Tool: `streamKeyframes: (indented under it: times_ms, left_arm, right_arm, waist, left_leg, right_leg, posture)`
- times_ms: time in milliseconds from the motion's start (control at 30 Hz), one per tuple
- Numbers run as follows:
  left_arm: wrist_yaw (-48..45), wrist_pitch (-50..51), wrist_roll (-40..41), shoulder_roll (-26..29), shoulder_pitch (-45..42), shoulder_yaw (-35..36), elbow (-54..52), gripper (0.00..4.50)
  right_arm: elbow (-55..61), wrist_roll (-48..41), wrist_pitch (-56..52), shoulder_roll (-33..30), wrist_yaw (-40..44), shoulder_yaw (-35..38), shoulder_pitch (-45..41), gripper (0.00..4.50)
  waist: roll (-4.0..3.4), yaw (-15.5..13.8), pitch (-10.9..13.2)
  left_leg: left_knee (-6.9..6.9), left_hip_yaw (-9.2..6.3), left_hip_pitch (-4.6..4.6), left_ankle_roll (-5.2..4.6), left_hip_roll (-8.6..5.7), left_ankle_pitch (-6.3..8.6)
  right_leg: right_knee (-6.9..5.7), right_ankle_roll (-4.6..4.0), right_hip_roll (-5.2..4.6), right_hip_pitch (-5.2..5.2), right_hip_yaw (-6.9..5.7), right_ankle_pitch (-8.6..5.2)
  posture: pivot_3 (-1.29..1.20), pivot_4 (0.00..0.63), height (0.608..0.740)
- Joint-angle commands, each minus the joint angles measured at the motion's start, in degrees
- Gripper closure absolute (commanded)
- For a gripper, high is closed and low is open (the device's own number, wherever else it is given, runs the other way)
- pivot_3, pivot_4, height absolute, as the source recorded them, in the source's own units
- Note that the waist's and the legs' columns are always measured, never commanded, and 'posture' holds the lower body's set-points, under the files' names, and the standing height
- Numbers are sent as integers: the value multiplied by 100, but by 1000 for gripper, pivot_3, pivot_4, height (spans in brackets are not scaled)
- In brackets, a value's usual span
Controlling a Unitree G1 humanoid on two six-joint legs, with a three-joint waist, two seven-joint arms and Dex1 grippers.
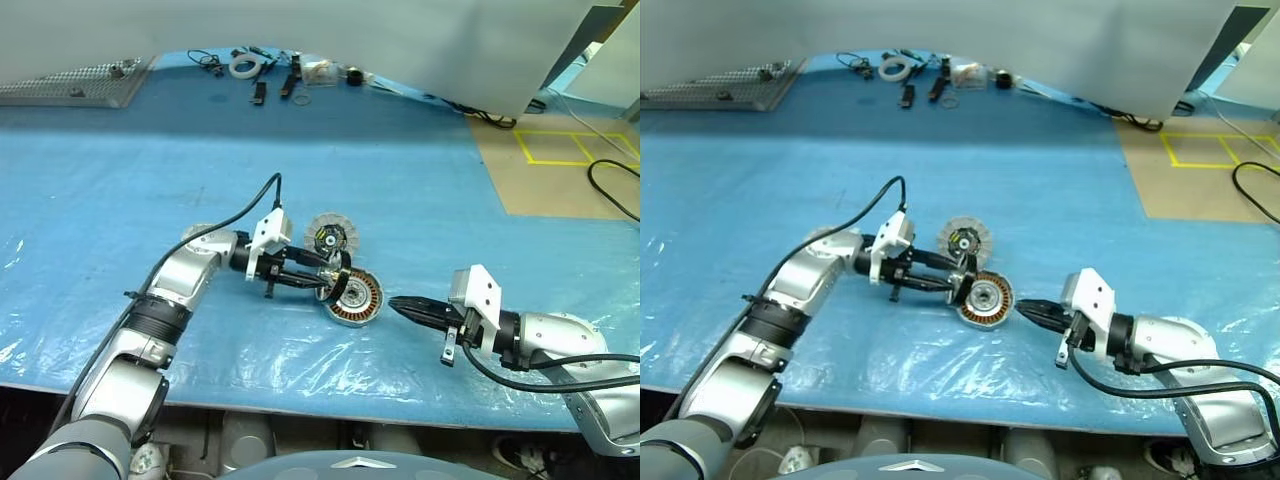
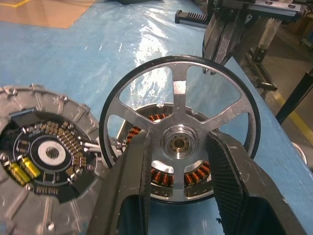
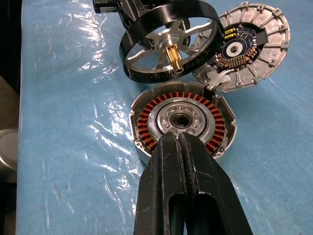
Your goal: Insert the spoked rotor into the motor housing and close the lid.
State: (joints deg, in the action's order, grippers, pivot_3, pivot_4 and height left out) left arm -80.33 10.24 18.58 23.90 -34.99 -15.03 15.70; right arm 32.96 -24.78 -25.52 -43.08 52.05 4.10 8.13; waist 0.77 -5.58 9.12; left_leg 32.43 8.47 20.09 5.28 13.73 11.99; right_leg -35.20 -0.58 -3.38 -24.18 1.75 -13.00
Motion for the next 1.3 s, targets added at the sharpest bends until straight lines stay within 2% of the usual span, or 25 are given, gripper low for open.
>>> streamKeyframes:
  times_ms: [33,200,433,800,933,1100,1300]
  left_arm:
    - [12,-124,-16,-53,-72,68,-28,3169]
    - [-72,160,155,-35,-136,92,-374,3169]
    - [-164,47,-145,-83,-185,-189,-181,3169]
    - [-116,-194,-437,-363,-316,-332,240,3169]
    - [-156,-227,-457,-369,-368,-301,316,3169]
    - [-195,-234,-467,-359,-352,-300,293,3169]
    - [-223,-272,-495,-368,-405,-287,362,3169]
  right_arm:
    - [358,-140,-195,-19,-155,-5,-121,4500]
    - [374,-71,-431,73,-359,-267,-386,4500]
    - [99,74,-478,168,-496,-572,-748,4500]
    - [68,155,-471,81,-467,-566,-476,4500]
    - [-209,156,-265,-126,-275,-123,-25,4500]
    - [-426,-79,301,-363,315,954,860,4500]
    - [-469,-144,516,-307,428,1345,1116,4500]
  waist:
    - [0,3,0]
    - [0,4,0]
    - [-1,4,0]
    - [-1,-8,-1]
    - [-4,-31,-2]
    - [-6,-50,-3]
    - [-6,7,-4]
  left_leg:
    - [-1,0,0,0,0,0]
    - [1,0,-1,0,0,0]
    - [0,0,-1,0,-1,0]
    - [1,-1,1,0,-1,0]
    - [4,-1,0,0,-3,0]
    - [8,-1,4,-1,-4,1]
    - [8,0,5,-3,0,0]
  right_leg:
    - [0,0,0,0,0,0]
    - [-2,1,1,0,0,0]
    - [-2,1,1,0,0,0]
    - [-4,1,-1,3,1,1]
    - [-4,1,-3,7,1,1]
    - [4,0,-8,10,0,0]
    - [3,-8,-6,13,0,-5]
  posture:
    - [0,150,740]
    - [0,150,740]
    - [0,150,740]
    - [0,150,740]
    - [0,150,740]
    - [0,150,740]
    - [0,150,740]
